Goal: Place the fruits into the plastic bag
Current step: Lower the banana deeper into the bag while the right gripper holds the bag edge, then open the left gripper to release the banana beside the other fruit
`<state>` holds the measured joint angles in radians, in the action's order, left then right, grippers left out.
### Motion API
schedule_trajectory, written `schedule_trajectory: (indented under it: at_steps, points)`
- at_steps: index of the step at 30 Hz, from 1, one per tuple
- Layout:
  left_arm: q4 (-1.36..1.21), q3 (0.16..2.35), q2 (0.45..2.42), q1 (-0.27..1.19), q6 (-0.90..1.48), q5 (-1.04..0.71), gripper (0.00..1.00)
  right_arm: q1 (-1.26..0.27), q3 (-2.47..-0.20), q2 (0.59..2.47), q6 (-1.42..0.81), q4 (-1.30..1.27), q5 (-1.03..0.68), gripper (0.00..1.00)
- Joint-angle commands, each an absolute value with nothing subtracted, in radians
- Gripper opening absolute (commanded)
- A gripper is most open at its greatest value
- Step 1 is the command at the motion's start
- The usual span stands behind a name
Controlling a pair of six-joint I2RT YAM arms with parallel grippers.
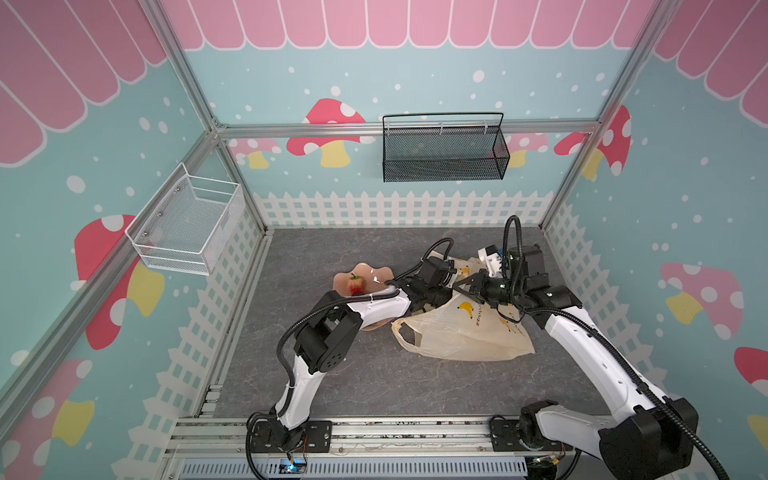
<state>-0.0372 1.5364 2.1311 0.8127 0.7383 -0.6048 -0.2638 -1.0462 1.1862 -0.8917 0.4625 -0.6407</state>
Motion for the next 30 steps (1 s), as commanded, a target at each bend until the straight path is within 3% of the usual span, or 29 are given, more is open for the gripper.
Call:
schedule_trajectory:
  at_steps: [1, 5, 30]
  points:
    - [-0.084, 1.524, 2.140, 0.816, 0.758, -0.653, 0.59, -0.273, -1.031, 1.164, -0.899, 0.449, -0.639, 0.00]
    - [-0.088, 1.509, 2.121, 0.815, 0.753, -0.665, 0.81, -0.273, -1.033, 1.164, -0.897, 0.451, -0.640, 0.00]
    - [0.186, 1.475, 1.971, 0.746, 0.597, -0.608, 0.83, -0.274, -1.024, 1.136, -0.902, 0.464, -0.606, 0.00]
